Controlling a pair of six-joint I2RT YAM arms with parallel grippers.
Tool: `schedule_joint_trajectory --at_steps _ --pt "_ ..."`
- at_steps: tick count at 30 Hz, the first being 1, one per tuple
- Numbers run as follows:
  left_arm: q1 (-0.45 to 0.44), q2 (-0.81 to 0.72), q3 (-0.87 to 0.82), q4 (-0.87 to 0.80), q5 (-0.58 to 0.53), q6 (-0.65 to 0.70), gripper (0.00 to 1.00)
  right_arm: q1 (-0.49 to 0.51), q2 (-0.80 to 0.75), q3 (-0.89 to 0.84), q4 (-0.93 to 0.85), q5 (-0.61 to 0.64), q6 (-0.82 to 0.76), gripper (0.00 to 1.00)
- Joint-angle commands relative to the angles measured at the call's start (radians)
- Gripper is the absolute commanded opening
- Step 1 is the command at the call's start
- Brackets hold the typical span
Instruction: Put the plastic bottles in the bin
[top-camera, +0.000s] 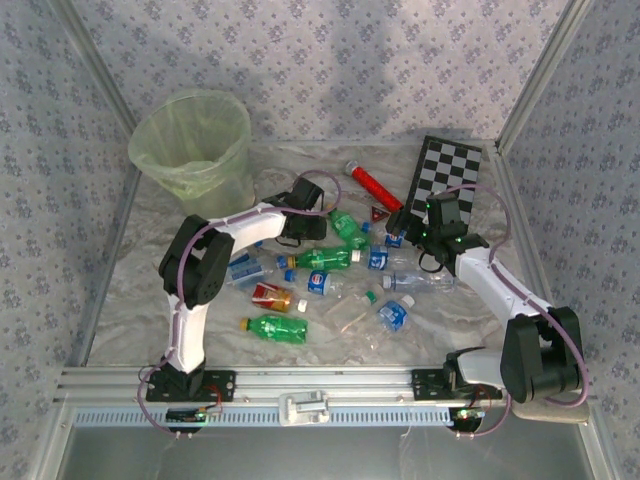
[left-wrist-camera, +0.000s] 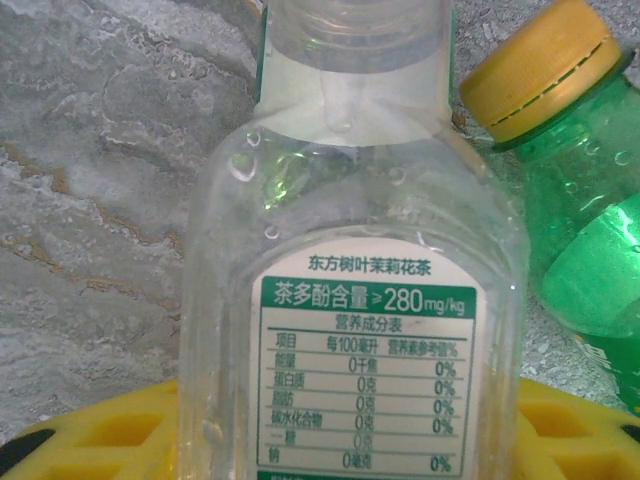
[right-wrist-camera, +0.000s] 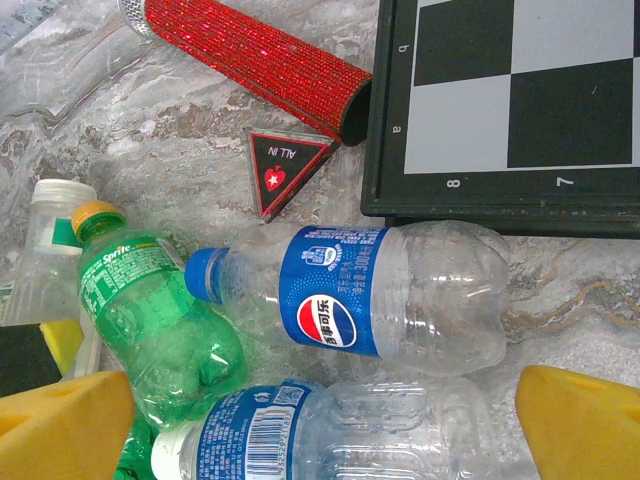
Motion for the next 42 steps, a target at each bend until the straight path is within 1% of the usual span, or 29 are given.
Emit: schedule_joint_trajectory --at_steps 1,9,15,22,27,34,38,42 --pt "-0.009 -0.039 0.035 -0.015 -0.030 0.021 0.51 0.000 -0.018 0.003 -0.023 0.016 -0.013 1.00" --pt "-0.006 -0.182 0.064 -0.027 -0.091 0.093 0.51 0.004 -0.014 -0.012 0.018 0.000 0.001 1.00" --pt "0.004 -0.305 0.104 -0.036 -0.134 0.173 0.50 0.008 -0.009 -0.011 0.056 -0.030 -0.004 1.00" --pt "0.049 -0.436 0.151 -0.049 -0.188 0.289 0.50 0.015 0.008 0.006 0.075 -0.039 0.000 1.00" --pt "0.131 -0.524 0.168 -0.061 -0.200 0.344 0.50 0.018 0.013 0.016 0.067 -0.043 -0.002 1.00" --pt "0.280 -0.640 0.151 -0.037 -0.189 0.384 0.48 0.023 0.011 0.020 0.056 -0.033 -0.001 1.00" --pt "0.373 -0.670 0.123 -0.002 -0.162 0.380 0.47 0.027 0.010 0.027 0.051 -0.033 -0.002 1.00" --pt "0.449 -0.657 0.129 0.008 -0.132 0.361 0.47 0.031 0.004 0.031 0.045 -0.027 -0.003 1.00"
